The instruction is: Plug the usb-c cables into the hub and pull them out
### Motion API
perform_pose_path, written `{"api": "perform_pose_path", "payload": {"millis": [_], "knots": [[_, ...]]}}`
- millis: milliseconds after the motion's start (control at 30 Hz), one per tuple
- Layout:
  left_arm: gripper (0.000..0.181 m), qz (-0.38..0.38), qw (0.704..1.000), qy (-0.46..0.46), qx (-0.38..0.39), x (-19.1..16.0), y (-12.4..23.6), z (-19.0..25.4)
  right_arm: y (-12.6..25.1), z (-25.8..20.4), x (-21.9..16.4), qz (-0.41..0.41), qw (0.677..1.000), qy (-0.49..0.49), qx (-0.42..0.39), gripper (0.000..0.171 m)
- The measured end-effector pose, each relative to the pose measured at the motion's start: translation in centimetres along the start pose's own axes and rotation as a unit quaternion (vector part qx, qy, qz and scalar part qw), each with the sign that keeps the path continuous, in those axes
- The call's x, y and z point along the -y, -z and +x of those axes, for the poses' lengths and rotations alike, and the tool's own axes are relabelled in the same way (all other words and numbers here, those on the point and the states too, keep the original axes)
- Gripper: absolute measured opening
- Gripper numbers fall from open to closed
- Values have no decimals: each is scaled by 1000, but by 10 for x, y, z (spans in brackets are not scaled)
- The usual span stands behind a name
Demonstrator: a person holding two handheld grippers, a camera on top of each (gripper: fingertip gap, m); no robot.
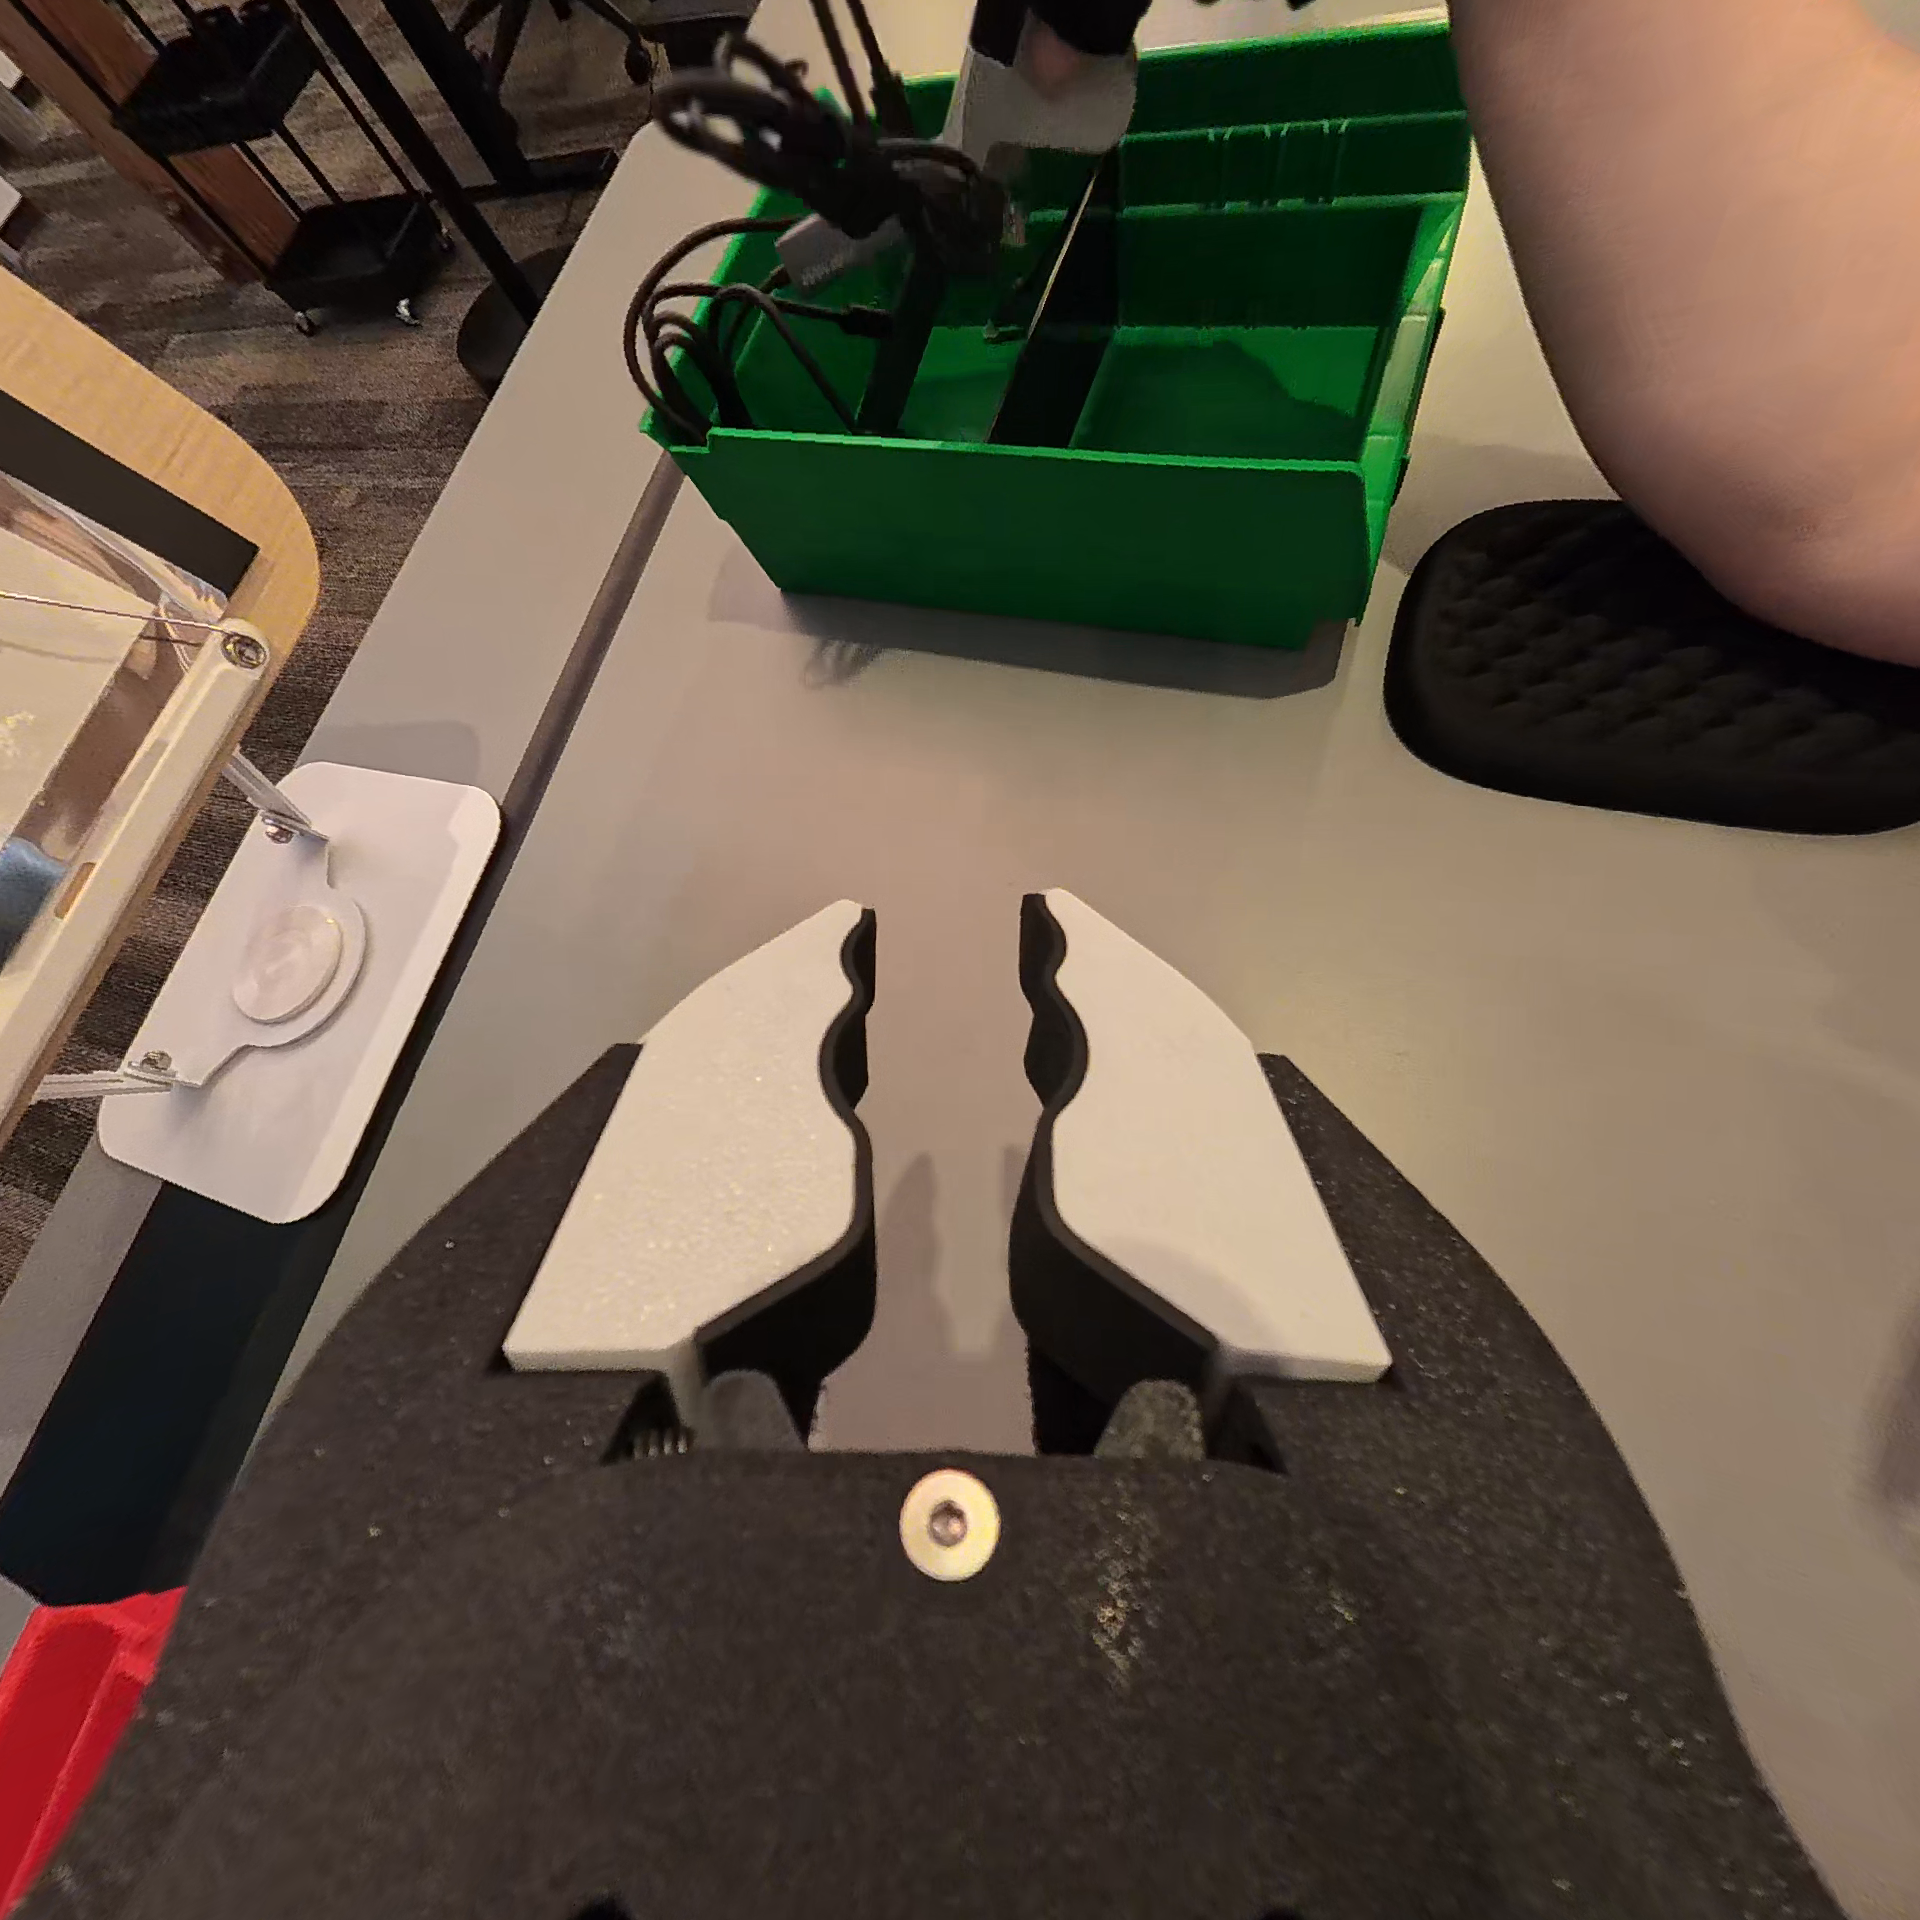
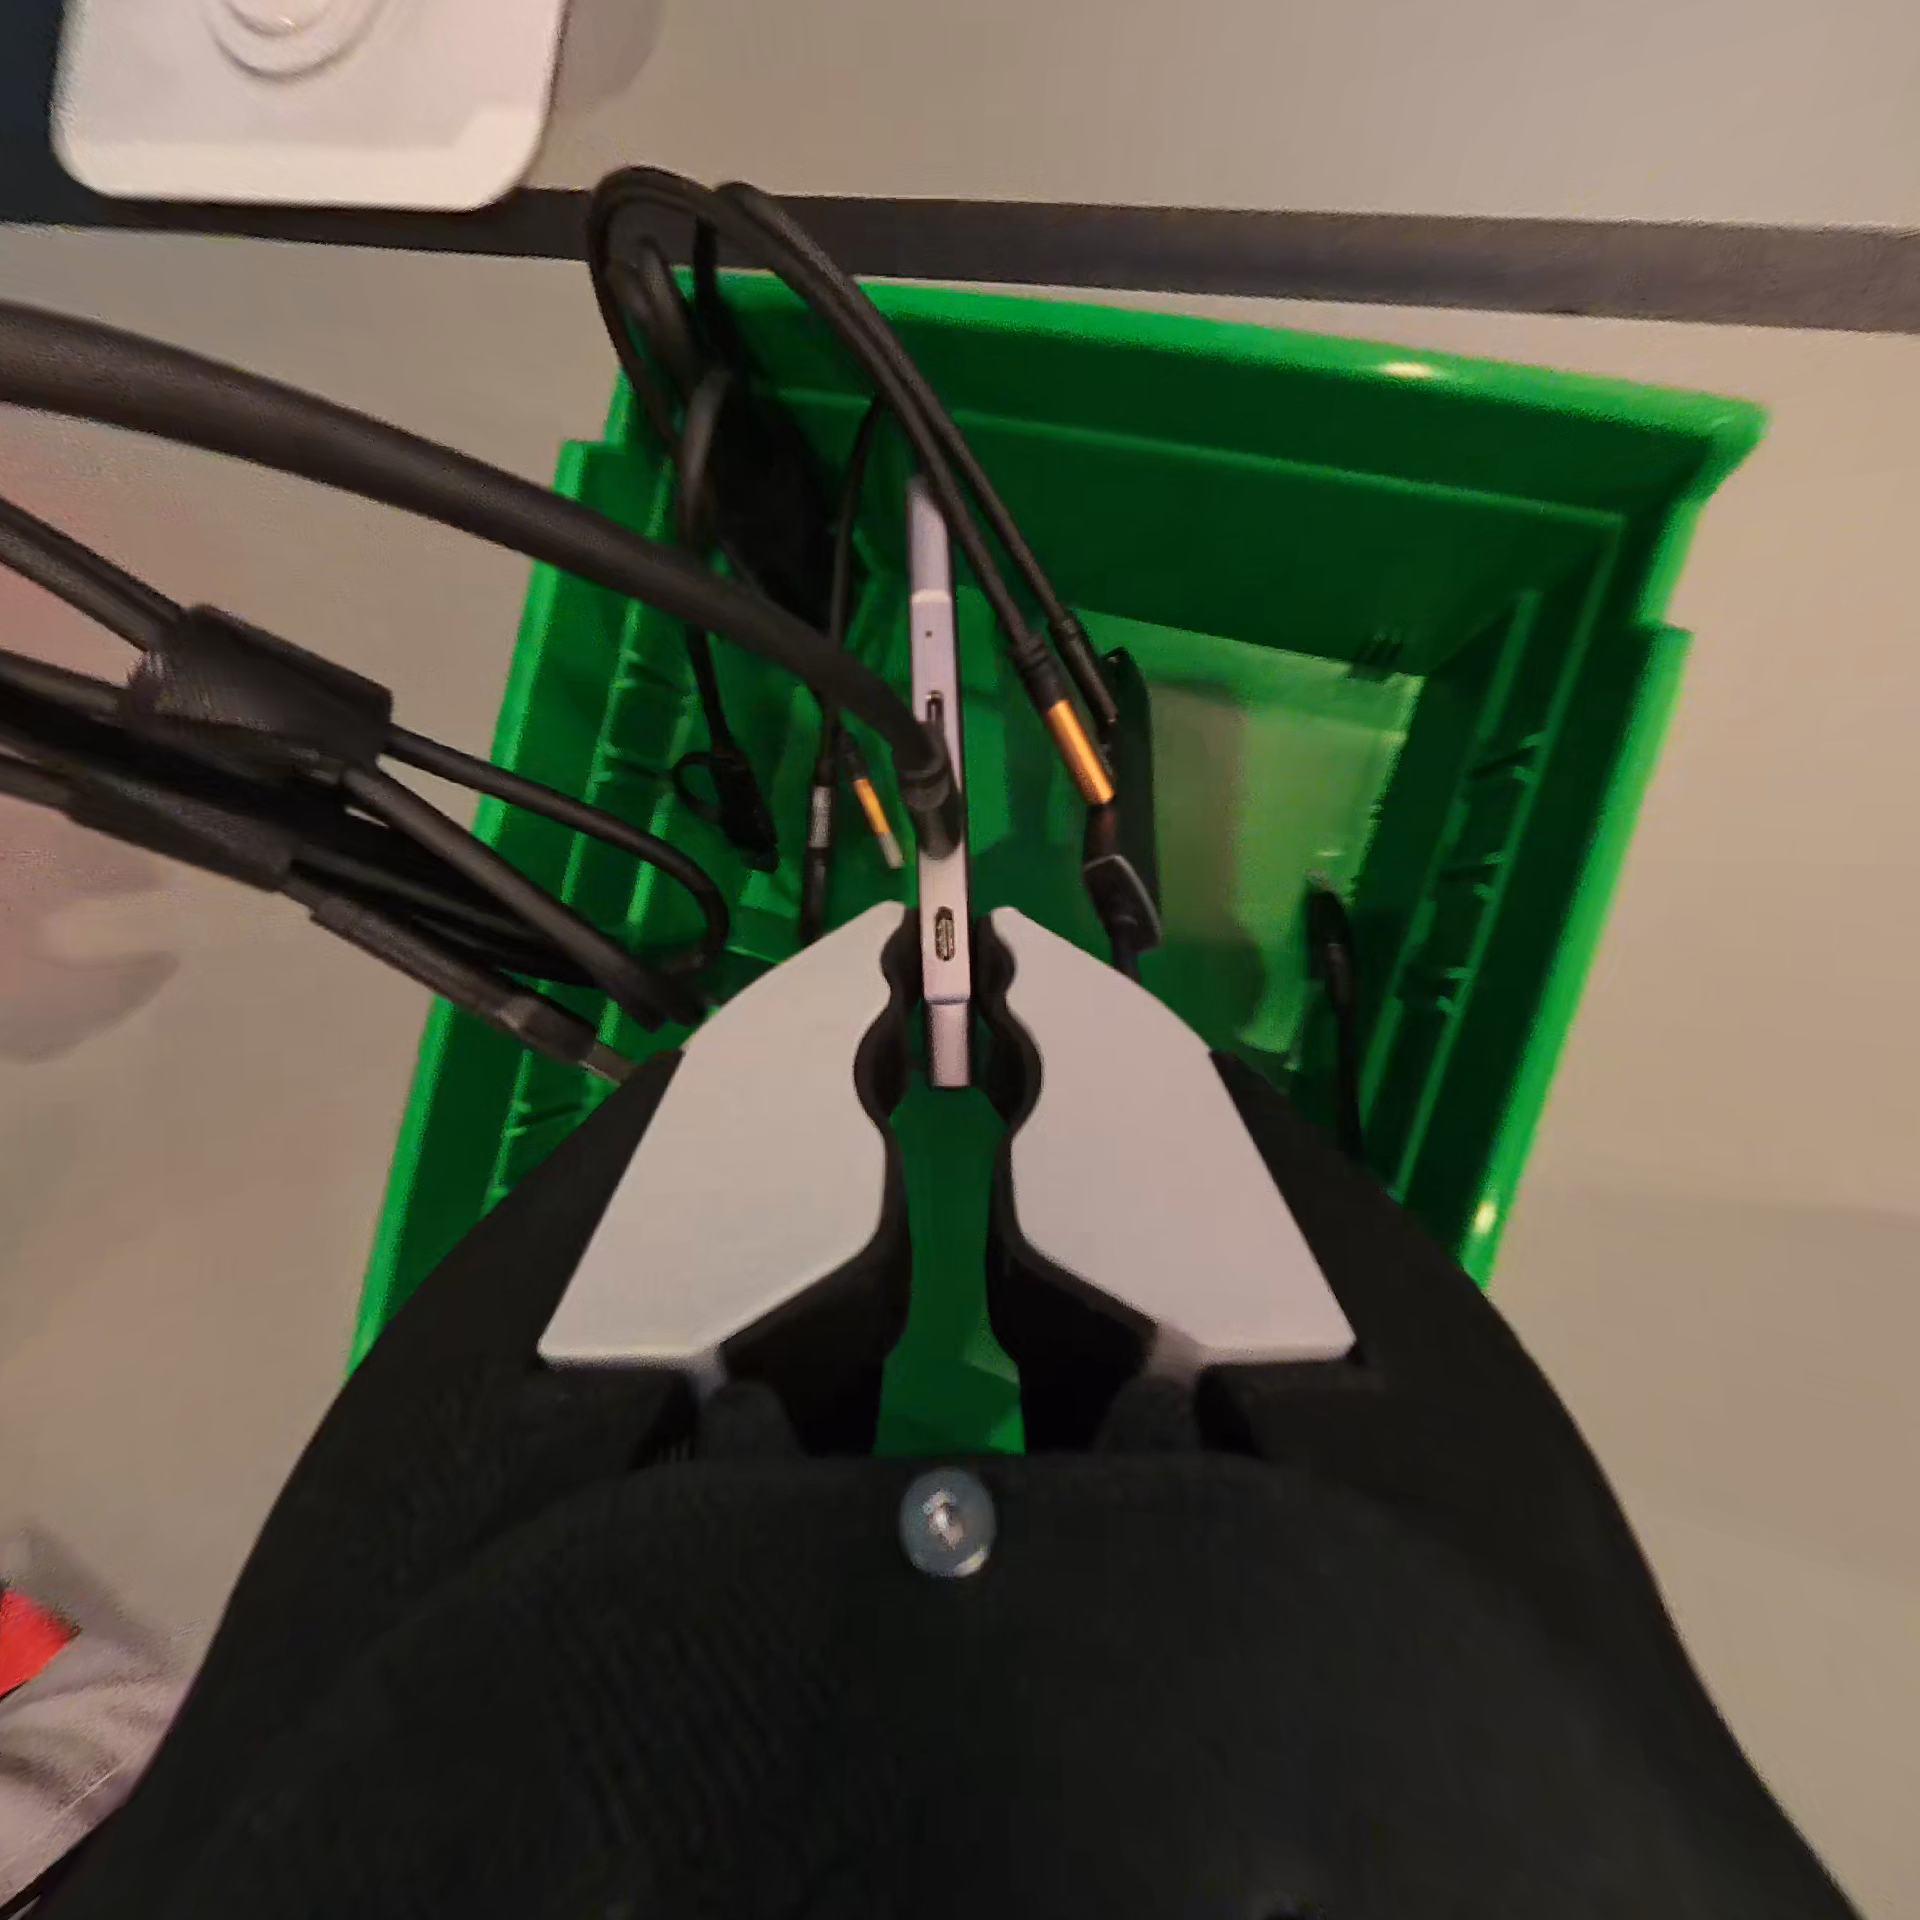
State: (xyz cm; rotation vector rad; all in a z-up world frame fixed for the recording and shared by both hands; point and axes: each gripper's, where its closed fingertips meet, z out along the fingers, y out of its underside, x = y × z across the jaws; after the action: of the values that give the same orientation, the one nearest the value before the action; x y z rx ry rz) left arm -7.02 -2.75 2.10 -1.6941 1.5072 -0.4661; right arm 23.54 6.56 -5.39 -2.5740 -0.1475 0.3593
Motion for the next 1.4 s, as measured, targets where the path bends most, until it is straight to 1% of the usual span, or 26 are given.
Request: {"api": "perform_pose_path", "payload": {"millis": [67,200,367,433,500,567,600,667,733,767,833,867,900,933,1000,1033,1100,1167,1233,1300,1400], "knots": [[25,-1,1000,2,-1,0,-1,0,-4,5,-1,-15,999,16,-42,11],[25,-4,1000,5,-3,0,-3,1,-22,3,-11,-71,995,34,-68,11],[24,-14,1000,5,-12,-3,-6,4,-39,1,-20,-105,992,42,-60,12],[24,-16,1000,4,-14,-4,-7,5,-40,2,-21,-107,992,46,-57,13],[25,-18,1000,6,-14,-4,-7,4,-39,-5,-21,-103,993,51,-27,26],[25,-16,1000,11,-9,-4,-5,1,-30,-6,-23,-100,993,54,-17,29],[25,-13,1000,16,-5,-4,-3,-2,-21,-5,-24,-99,994,53,-17,33],[26,-6,1000,29,5,-4,4,-8,2,-6,-25,-75,996,56,-12,33],[26,5,999,45,20,-3,13,-17,32,-8,-18,-16,998,62,-7,32],[27,8,998,54,31,-5,18,-23,48,-4,-12,23,998,62,-19,32],[30,-2,994,72,78,-13,30,-42,74,15,-4,89,993,46,-61,32],[34,-17,991,79,109,-22,38,-53,81,26,-6,103,991,32,-77,32],[38,-32,986,88,141,-32,47,-65,81,37,-11,104,990,19,-88,34],[40,-47,979,101,171,-43,57,-77,77,49,-20,88,992,5,-95,37],[43,-71,960,138,235,-68,83,-103,62,69,-43,30,994,-32,-96,45],[45,-83,946,160,269,-83,97,-116,55,76,-50,11,995,-44,-94,47],[50,-105,914,191,343,-110,129,-140,43,84,-58,-8,995,-57,-85,47],[50,-116,884,211,401,-133,159,-155,33,85,-66,-33,995,-67,-72,45],[51,-118,862,245,428,-154,181,-163,22,85,-74,-64,993,-74,-65,38],[53,-127,836,292,446,-183,202,-166,13,87,-79,-83,991,-79,-66,25],[62,-173,801,382,428,-239,216,-157,1,83,-90,-119,988,-88,-37,10]]}}
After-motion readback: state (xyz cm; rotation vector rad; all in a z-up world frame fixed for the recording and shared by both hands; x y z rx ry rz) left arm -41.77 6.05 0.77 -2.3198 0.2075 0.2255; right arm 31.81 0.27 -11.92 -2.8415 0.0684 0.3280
